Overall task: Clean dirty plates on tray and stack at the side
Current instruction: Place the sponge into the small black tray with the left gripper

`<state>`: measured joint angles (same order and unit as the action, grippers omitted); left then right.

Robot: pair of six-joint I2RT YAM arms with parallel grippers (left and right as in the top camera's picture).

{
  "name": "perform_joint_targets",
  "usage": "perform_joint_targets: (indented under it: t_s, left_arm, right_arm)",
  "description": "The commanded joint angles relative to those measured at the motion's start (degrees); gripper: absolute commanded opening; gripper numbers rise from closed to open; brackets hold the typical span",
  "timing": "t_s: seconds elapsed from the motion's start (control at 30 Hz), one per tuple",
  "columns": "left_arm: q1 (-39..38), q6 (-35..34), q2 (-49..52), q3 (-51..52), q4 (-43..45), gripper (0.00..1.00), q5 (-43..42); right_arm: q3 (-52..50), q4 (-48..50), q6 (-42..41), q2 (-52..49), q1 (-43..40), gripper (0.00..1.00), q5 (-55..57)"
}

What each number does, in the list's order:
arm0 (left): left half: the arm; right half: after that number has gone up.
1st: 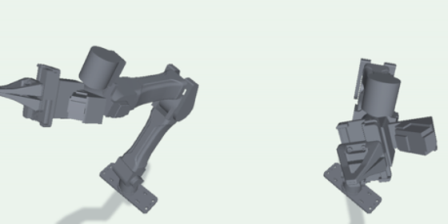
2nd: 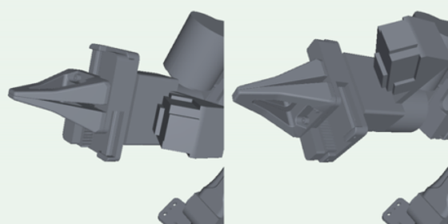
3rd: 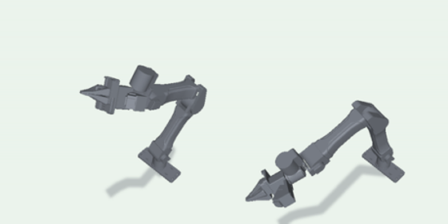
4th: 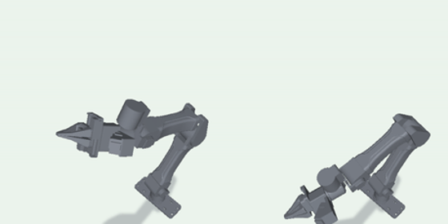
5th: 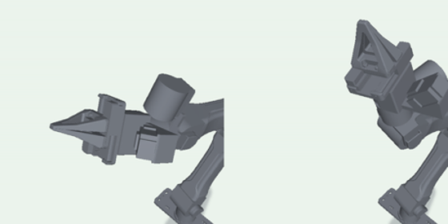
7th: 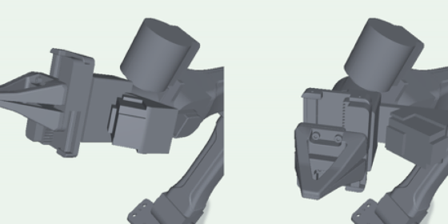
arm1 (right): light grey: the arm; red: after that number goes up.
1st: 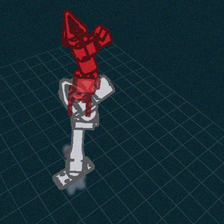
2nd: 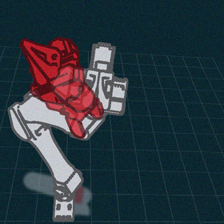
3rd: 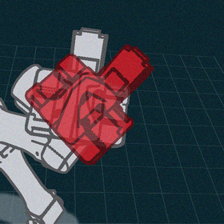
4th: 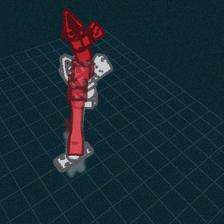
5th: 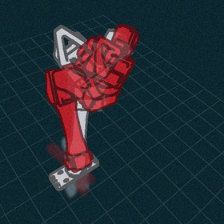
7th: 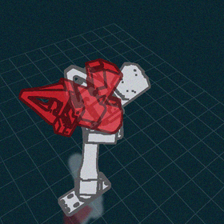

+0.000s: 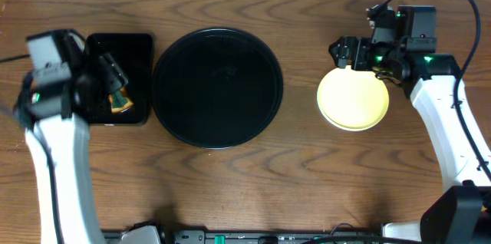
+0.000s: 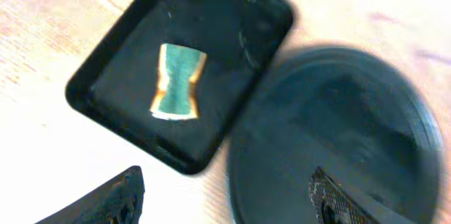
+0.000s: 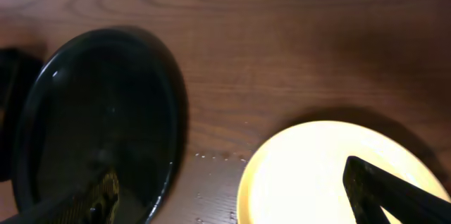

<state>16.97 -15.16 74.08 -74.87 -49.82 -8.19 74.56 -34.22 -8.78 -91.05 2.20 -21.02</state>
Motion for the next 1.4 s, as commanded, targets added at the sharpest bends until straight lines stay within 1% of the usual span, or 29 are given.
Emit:
perform_joint_targets:
  t_s: [0.0,0.13,0.2,0.27,0.37,0.47,0.67,0.8,0.93,1.07,1.17,1.27,1.37]
  left_arm:
    - [-0.02,0.81,-5.18,-0.37,-2.21,0.75,-5.86]
    - [-0.02,1.68,-11.47,-0.37,-5.95,0.76,-6.91]
    - [-0.02,3.17,-13.99,-0.37,-7.08,0.76,-8.07]
    - [-0.02,5.31,-16.26,-0.37,-7.56,0.76,-12.17]
    - [-0.02,9.86,-19.21,-0.37,-7.56,0.76,-22.6]
    - [-0.02,10.19,-21.07,-0.37,-8.09,0.76,-25.88]
    - [-0.02,10.21,-22.53,-0.37,-15.34,0.76,-25.75]
    - [0.0,10.25,-22.38,-0.37,-17.84,0.76,-25.44]
    - [-0.02,11.28,-22.4,-0.37,-18.29,0.76,-22.64]
    - [0.0,15.87,-22.45,-0.37,-16.98,0.76,-22.6]
    - [-0.07,17.2,-22.62,0.04,-14.95,0.76,-21.42]
    - [-0.28,18.18,-24.65,2.64,-11.15,0.76,-18.38]
    - [-1.4,18.18,-28.68,7.23,-6.12,0.76,-13.35]
  right_arm:
    - [0.39,0.2,-0.83,-0.04,1.22,0.99,-0.22]
    - [0.39,0.17,-0.85,-0.04,1.22,0.99,-0.24]
    - [0.39,0.17,-0.83,-0.04,1.22,0.99,-0.22]
    - [0.39,0.15,-0.83,-0.04,1.22,0.99,-0.22]
    - [0.39,0.15,-0.83,-0.04,1.22,0.99,-0.22]
    - [0.39,0.15,-0.83,-0.04,1.22,0.99,-0.22]
    - [0.39,0.15,-0.83,-0.04,1.22,0.99,-0.22]
    - [0.39,0.15,-0.83,-0.04,1.22,0.99,-0.22]
    - [0.39,0.15,-0.83,-0.04,1.22,0.99,-0.22]
    - [0.39,0.15,-0.83,-0.04,1.22,0.99,-0.22]
    - [0.39,0.15,-0.83,-0.04,1.22,0.99,-0.22]
    - [0.39,0.15,-0.83,-0.04,1.22,0.99,-0.22]
    - [0.39,0.15,-0.83,-0.04,1.22,0.99,-0.22]
